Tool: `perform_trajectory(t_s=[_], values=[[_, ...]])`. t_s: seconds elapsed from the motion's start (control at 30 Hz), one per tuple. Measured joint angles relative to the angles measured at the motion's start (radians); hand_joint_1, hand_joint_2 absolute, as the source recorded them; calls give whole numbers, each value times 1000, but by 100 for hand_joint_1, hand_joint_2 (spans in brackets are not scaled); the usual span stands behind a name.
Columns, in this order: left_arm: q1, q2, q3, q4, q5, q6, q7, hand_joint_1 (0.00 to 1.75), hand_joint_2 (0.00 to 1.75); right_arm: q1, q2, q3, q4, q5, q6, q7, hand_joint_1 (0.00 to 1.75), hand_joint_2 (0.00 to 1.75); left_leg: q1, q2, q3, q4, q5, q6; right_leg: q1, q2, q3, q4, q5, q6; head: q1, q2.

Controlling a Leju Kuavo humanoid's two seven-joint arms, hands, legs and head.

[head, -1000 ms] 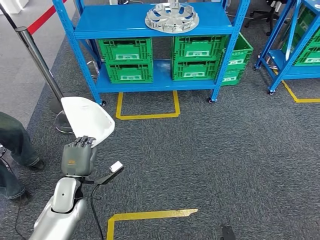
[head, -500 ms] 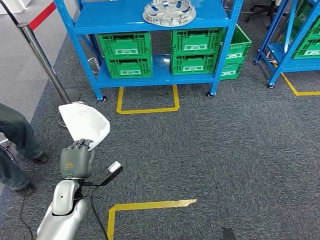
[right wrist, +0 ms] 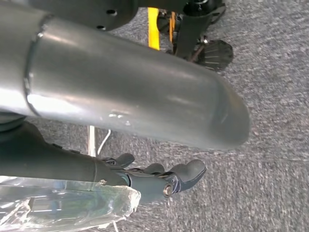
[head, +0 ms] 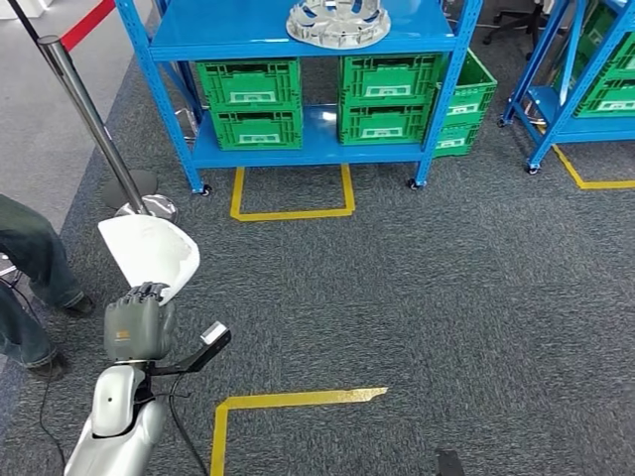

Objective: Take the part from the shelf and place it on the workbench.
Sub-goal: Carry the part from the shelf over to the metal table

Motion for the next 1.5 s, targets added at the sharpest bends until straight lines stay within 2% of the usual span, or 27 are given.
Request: perform_trajectory(t_s=[0.03,0.07,0.13,0.23,0.5,0.53,0.6,0.63,0.67,0.73,0.77,0.8,0.83,0.87,0.93,0.97,1.0,1.07,1.13,1.2,1.27,1.3,1.33,1.37,1.43,1.47,1.5], values=[[0,0,1,-1,1,0,0,175,175,0,0,0,0,0,0,0,0,0,0,0,-2,-2,3,-3,0,0,-2,-1,2,-6,1,0],[0,0,2,-2,1,0,-1,175,175,0,0,0,0,0,0,0,0,0,-1,0,-4,-2,4,-1,0,0,-3,-3,7,-8,2,0],[2,-1,3,-2,1,0,-3,175,175,0,0,0,0,1,0,1,0,0,-2,0,-7,-1,7,3,-2,1,-4,-7,12,3,2,0],[4,-1,5,-3,2,0,-4,175,175,0,0,0,0,2,0,2,0,0,-4,0,-10,-1,10,9,-4,1,-4,-13,18,13,2,0],[5,-1,13,-6,-8,-10,-3,175,175,0,0,0,0,3,0,3,0,0,-6,0,-13,1,13,14,-6,1,-7,-14,23,23,1,0],[5,-1,15,-7,-11,-11,-1,175,175,0,0,0,0,4,1,4,0,0,-7,0,-14,2,13,16,-8,1,-6,-18,26,26,1,0],[5,-1,21,-11,-20,-14,4,175,175,0,0,0,0,5,1,4,0,0,-4,1,-6,-18,25,28,-8,1,-6,-23,27,38,1,0],[3,-1,23,-12,-23,-14,5,175,175,0,1,0,0,6,2,4,0,0,-2,2,0,-32,33,36,-7,2,-12,-12,16,42,3,0],[2,-2,25,-14,-25,-16,6,175,175,0,0,0,0,7,2,4,0,0,3,3,6,-47,41,42,-7,3,-28,21,-8,43,5,0],[1,-2,27,-14,-27,-18,7,175,175,0,0,0,0,9,3,4,0,0,5,4,6,-54,46,44,-12,4,-84,145,-76,42,9,0],[4,-2,28,-14,-28,-20,8,175,175,1,0,0,0,10,4,5,0,0,6,4,4,-54,47,43,-17,4,-112,208,-100,44,9,0],[6,-2,29,-14,-29,-21,8,175,175,3,0,0,0,11,4,5,0,0,8,4,2,-53,46,39,-21,4,-129,245,-108,47,9,0],[8,-2,29,-14,-30,-22,8,175,175,4,0,0,0,12,5,5,0,0,10,4,1,-50,44,34,-27,3,-127,245,-98,52,9,0],[9,-2,30,-14,-31,-23,8,175,175,4,0,0,0,12,5,5,0,0,15,4,0,-45,41,25,-34,2,-105,204,-71,59,9,0],[9,-2,33,-14,-34,-23,9,175,175,3,2,0,0,13,6,5,0,0,22,3,-7,-19,26,2,-46,3,-33,77,-24,74,11,0],[9,-1,34,-14,-36,-23,10,175,175,1,3,0,0,14,7,5,0,0,24,3,-13,-2,17,-8,-48,5,-9,37,-16,74,13,0],[9,-1,36,-15,-37,-24,10,175,175,1,4,0,0,15,8,6,0,0,24,2,-18,11,11,-16,-48,8,1,21,-20,71,13,0],[9,-1,39,-15,-38,-24,12,175,175,2,5,0,0,18,9,6,0,0,27,2,-24,21,6,-22,-42,13,-3,33,-30,53,11,0],[9,-1,43,-15,-39,-24,14,175,175,3,4,0,0,20,9,6,0,0,31,2,-31,40,-11,-29,-40,14,-3,37,-33,41,9,0],[9,-1,46,-15,-40,-24,16,175,175,3,4,0,0,20,10,6,0,0,33,2,-73,131,-62,-33,-36,15,-1,37,-35,33,6,0],[10,-1,47,-15,-40,-24,16,175,175,2,4,0,0,21,11,6,0,0,31,1,-147,275,-120,-29,-29,15,2,37,-38,27,5,0],[11,-1,47,-15,-40,-24,17,175,175,2,4,0,0,21,11,6,0,0,29,1,-175,324,-129,-24,-25,15,4,37,-41,24,5,0],[13,-1,47,-15,-40,-24,17,175,175,3,4,0,0,21,11,6,0,0,26,1,-187,336,-117,-17,-22,16,7,37,-43,21,5,0],[14,-1,48,-15,-40,-24,17,175,175,3,4,0,0,21,11,6,0,0,21,1,-178,306,-85,-8,-19,17,12,37,-46,18,5,0],[13,0,50,-15,-40,-24,18,175,175,2,5,0,0,21,11,6,0,0,4,-1,-121,171,-2,13,-18,21,21,36,-52,17,5,0],[11,1,52,-15,-40,-24,19,175,175,2,7,0,0,21,11,6,0,0,-3,-2,-95,110,23,22,-18,22,24,35,-55,18,5,0],[10,1,53,-16,-40,-24,19,175,175,2,8,0,0,21,11,6,0,0,-8,-3,-78,69,34,28,-18,22,24,34,-57,21,4,0]])
